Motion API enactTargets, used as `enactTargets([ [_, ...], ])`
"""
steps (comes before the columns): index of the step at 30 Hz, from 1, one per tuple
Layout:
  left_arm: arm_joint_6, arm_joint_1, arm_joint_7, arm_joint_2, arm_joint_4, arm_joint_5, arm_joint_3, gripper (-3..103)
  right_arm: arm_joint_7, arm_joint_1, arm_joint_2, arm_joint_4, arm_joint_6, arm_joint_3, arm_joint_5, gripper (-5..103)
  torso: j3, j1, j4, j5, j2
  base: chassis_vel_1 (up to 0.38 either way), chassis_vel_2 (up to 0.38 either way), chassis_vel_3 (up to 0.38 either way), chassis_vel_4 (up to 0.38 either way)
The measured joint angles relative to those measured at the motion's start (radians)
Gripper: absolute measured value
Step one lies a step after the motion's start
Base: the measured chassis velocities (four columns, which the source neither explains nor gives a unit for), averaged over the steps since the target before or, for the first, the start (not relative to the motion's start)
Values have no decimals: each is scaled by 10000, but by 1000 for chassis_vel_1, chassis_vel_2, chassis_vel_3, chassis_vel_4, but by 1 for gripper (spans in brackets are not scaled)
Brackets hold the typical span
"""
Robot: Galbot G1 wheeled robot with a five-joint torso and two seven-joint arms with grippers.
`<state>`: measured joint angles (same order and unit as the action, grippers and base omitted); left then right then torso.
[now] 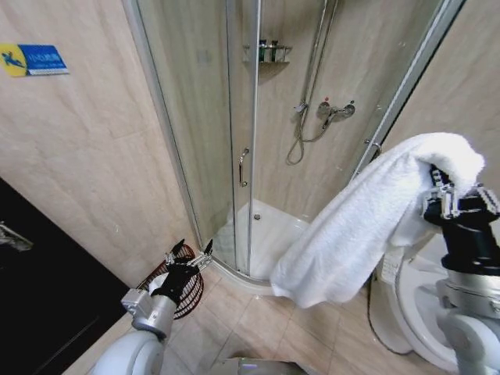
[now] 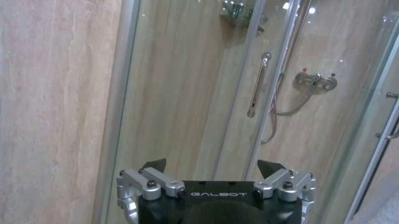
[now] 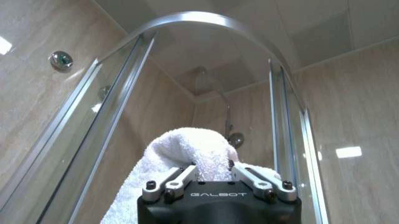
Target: Discard the used towel into the hamper.
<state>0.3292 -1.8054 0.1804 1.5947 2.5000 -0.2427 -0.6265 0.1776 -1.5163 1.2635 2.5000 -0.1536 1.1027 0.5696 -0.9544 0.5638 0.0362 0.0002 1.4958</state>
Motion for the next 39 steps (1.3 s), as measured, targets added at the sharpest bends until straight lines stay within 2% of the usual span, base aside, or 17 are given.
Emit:
enactTargets([
  [8,0,0,0,0,0,0,0,99,-1,-81,13,0,-93,32,7,12,3,-7,2,-1,-2,136,65,-78,-105],
  [17,0,0,0,-3,0,0,-1,99,-103,29,-18,0,-169,-80,209,12,3,-5,2,-1,-6,224,225,-233,-213],
  [19,0,0,0,-8,0,0,-2,99,-97,75,-53,2,-196,-87,232,12,3,-2,5,-18,-6,144,204,-178,-183],
  [21,0,0,0,-9,0,0,-2,99,-96,89,-64,3,-196,-90,243,12,4,-2,4,-15,-6,101,175,-99,-157],
  [22,0,0,-1,-8,0,0,-2,99,-92,108,-74,3,-196,-99,253,12,4,-4,4,-1,-6,87,55,-21,-52],
  [26,0,0,0,-4,0,1,0,99,-42,158,-97,2,-205,-139,255,12,4,-4,3,4,-10,-20,-10,-5,-12],
  [39,0,0,0,-2,0,0,0,99,170,494,-244,0,-368,-315,285,12,131,-116,4,-4,-250,3,14,52,60],
])
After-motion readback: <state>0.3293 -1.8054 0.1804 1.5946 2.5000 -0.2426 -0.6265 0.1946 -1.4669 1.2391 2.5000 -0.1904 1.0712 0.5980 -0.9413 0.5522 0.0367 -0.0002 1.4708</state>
